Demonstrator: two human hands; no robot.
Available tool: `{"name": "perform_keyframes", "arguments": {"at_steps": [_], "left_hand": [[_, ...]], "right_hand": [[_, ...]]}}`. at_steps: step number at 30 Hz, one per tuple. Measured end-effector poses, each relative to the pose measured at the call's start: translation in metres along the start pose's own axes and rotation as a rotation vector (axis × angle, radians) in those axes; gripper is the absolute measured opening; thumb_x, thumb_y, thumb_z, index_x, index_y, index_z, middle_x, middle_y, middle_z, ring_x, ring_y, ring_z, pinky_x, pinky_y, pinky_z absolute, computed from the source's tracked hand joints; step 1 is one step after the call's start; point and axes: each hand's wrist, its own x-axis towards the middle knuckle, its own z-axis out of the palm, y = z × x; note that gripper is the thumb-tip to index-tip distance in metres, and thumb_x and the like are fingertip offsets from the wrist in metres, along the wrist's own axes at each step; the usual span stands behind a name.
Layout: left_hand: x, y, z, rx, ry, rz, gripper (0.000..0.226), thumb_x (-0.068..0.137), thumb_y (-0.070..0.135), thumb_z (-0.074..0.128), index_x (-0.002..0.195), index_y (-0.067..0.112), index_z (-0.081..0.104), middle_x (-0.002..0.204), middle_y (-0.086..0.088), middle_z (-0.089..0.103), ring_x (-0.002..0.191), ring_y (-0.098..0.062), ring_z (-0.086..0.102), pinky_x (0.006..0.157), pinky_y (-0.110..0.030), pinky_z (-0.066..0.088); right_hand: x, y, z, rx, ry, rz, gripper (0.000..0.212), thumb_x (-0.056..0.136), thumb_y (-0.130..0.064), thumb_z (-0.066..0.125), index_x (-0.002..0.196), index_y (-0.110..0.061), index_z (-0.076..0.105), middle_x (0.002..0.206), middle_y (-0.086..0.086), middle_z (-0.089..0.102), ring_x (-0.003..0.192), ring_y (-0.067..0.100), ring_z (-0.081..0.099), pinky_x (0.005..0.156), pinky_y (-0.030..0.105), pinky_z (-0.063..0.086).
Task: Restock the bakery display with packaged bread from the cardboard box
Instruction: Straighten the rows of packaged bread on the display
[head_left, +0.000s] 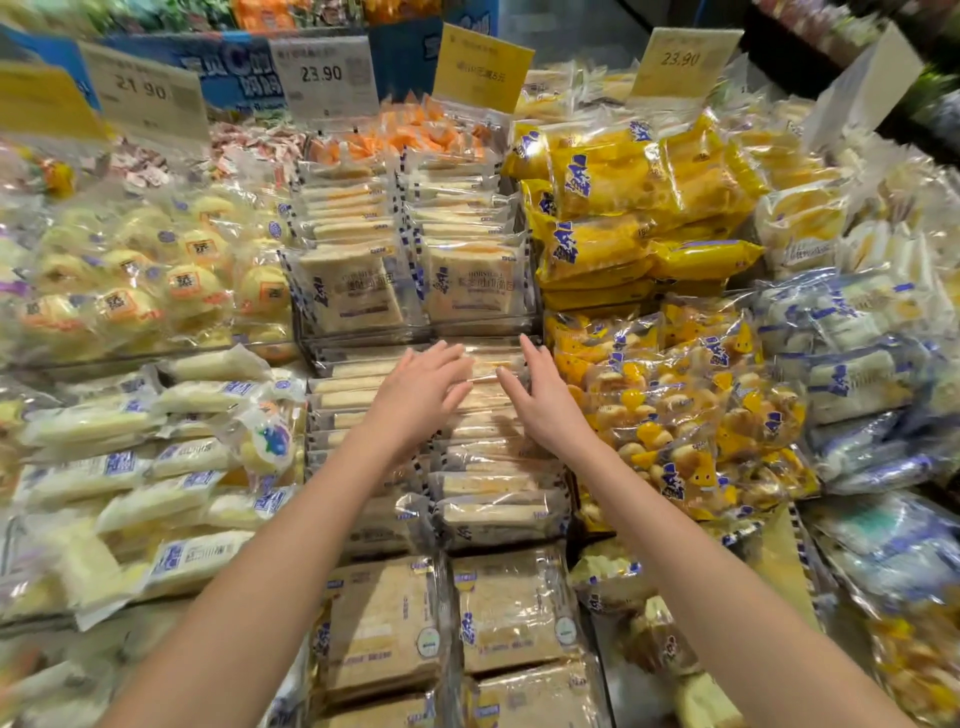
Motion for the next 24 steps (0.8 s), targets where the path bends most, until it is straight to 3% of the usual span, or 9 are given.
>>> {"name": "perform_keyframes", "arguments": {"at_steps": [4, 9, 13, 16, 20, 24], "left_hand": [[0.004, 0.0, 0.009, 0.099, -0.088, 0.034, 0.057, 0.102, 0.054, 0.023, 0.155, 0.033, 0.019, 0.162, 0.016, 0.01, 0.151, -0.014, -0.01, 0.121, -0.053, -0.007], [0.007, 0.005, 0.015, 0.155, -0.117, 0.076, 0.054, 0.103, 0.053, 0.019, 0.154, 0.036, 0.014, 0.164, 0.012, 0.001, 0.151, -0.012, -0.011, 0.119, -0.056, -0.012], [0.015, 0.015, 0.018, 0.162, -0.084, 0.064, 0.053, 0.104, 0.053, 0.018, 0.154, 0.038, 0.018, 0.165, 0.01, 0.001, 0.152, -0.014, -0.007, 0.119, -0.055, -0.013], [0.016, 0.01, 0.02, 0.138, -0.015, 0.013, 0.054, 0.099, 0.059, 0.013, 0.152, 0.048, 0.018, 0.165, 0.002, 0.003, 0.152, -0.019, -0.001, 0.122, -0.048, -0.007], [0.013, -0.005, 0.017, 0.138, -0.01, -0.008, 0.055, 0.097, 0.062, 0.009, 0.15, 0.05, 0.019, 0.165, 0.005, 0.011, 0.152, -0.015, 0.005, 0.123, -0.046, -0.004], [0.006, -0.021, 0.014, 0.144, -0.034, -0.031, 0.057, 0.097, 0.062, 0.009, 0.152, 0.047, 0.017, 0.164, 0.008, 0.014, 0.151, -0.011, 0.008, 0.121, -0.048, -0.003]], "right_hand": [[0.009, -0.002, 0.004, -0.019, -0.018, -0.03, 0.066, 0.102, -0.045, 0.042, 0.156, -0.016, 0.018, 0.163, 0.007, 0.019, 0.15, 0.018, 0.014, 0.12, 0.036, 0.018], [0.007, 0.003, -0.009, 0.039, -0.076, -0.096, 0.056, 0.102, -0.041, 0.045, 0.153, -0.024, 0.03, 0.155, -0.002, 0.035, 0.14, 0.01, 0.034, 0.11, 0.024, 0.029], [0.009, 0.004, -0.009, 0.031, 0.047, -0.071, 0.052, 0.103, -0.035, 0.045, 0.15, -0.016, 0.035, 0.156, 0.003, 0.035, 0.144, 0.014, 0.03, 0.115, 0.029, 0.027], [0.009, 0.001, 0.0, -0.011, 0.16, -0.016, 0.052, 0.104, -0.033, 0.043, 0.151, -0.013, 0.033, 0.16, 0.009, 0.023, 0.148, 0.019, 0.019, 0.116, 0.027, 0.017], [0.015, 0.0, 0.003, -0.068, 0.045, 0.005, 0.059, 0.104, -0.039, 0.04, 0.156, -0.021, 0.019, 0.164, 0.009, 0.007, 0.151, 0.021, 0.01, 0.117, 0.032, 0.018], [0.021, -0.001, 0.002, -0.138, -0.069, -0.039, 0.059, 0.102, -0.044, 0.043, 0.155, -0.023, 0.026, 0.164, 0.006, 0.012, 0.148, 0.02, 0.021, 0.116, 0.035, 0.025]]}}
